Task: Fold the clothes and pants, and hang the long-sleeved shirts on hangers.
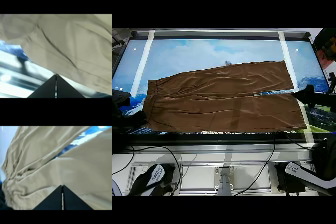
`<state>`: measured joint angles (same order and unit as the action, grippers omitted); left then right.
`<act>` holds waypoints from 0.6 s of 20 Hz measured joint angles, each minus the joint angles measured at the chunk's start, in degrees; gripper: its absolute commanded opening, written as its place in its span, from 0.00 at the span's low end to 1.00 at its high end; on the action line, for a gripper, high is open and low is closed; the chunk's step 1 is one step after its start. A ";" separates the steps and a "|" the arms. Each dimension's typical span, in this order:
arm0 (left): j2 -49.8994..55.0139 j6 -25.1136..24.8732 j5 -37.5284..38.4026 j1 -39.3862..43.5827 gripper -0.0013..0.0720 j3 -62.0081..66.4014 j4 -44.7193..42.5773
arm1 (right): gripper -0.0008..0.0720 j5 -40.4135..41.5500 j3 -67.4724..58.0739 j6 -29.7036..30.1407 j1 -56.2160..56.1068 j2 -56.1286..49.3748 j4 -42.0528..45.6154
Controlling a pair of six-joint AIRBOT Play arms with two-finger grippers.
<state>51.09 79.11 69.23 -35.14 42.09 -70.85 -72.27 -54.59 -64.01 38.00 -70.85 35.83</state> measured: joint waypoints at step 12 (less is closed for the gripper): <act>-16.94 4.55 -11.23 -10.32 0.86 -22.40 17.25 | 0.96 7.23 8.83 1.62 -2.27 7.08 3.26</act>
<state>34.15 83.66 58.00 -45.45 19.68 -53.60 -65.04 -45.76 -62.39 35.73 -63.77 39.09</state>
